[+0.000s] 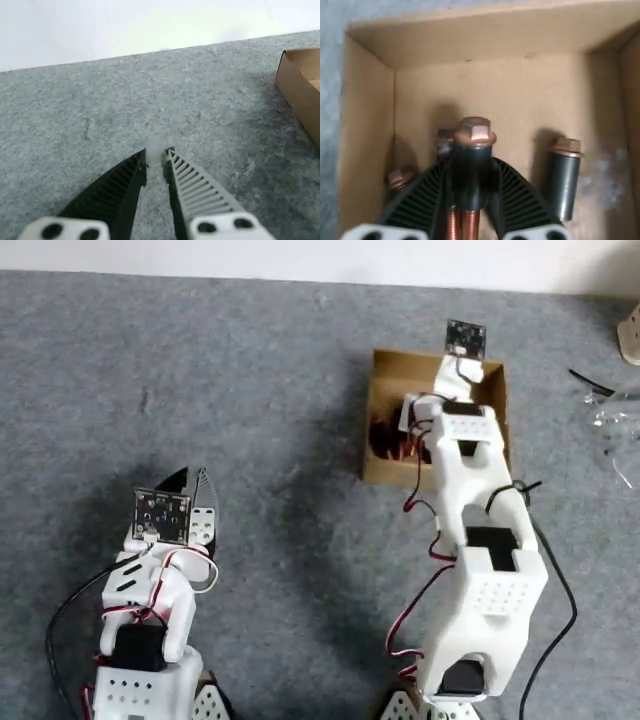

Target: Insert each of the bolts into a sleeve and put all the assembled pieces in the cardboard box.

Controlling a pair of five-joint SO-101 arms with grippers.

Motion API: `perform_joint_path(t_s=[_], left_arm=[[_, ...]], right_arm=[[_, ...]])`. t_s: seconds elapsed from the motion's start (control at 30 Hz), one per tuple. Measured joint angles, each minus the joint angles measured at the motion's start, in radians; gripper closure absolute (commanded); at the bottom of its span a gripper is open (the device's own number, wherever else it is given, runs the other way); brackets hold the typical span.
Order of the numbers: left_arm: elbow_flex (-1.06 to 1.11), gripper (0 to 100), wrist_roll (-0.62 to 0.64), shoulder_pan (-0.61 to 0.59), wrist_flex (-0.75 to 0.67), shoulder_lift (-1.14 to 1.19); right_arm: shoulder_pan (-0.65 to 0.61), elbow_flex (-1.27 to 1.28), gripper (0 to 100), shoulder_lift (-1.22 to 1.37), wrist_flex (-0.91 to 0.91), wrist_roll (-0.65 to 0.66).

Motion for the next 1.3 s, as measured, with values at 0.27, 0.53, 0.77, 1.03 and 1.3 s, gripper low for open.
perform_joint_path(t_s=[0.27, 0.53, 0.77, 1.03, 1.3], left_arm=[[0.000, 92, 0.000, 0.000, 0.000, 0.000], [0.000, 93, 0.000, 0.000, 0.000, 0.000], [0.000, 92, 0.000, 0.000, 0.000, 0.000], [0.000, 92, -0.002, 0.000, 0.000, 0.000], [0.000, 93, -0.002, 0.000, 0.000, 0.000]], right_arm=[[0.011, -0.006, 93.5, 0.006, -0.006, 0.074], [0.009, -0.003, 80.0, 0.015, 0.002, 0.152], [0.011, -0.003, 80.0, 0.015, 0.006, 0.152], [0.021, 0.000, 80.0, -0.181, 0.224, 0.003], [0.034, 0.098, 86.9, -0.543, 0.459, -0.014]])
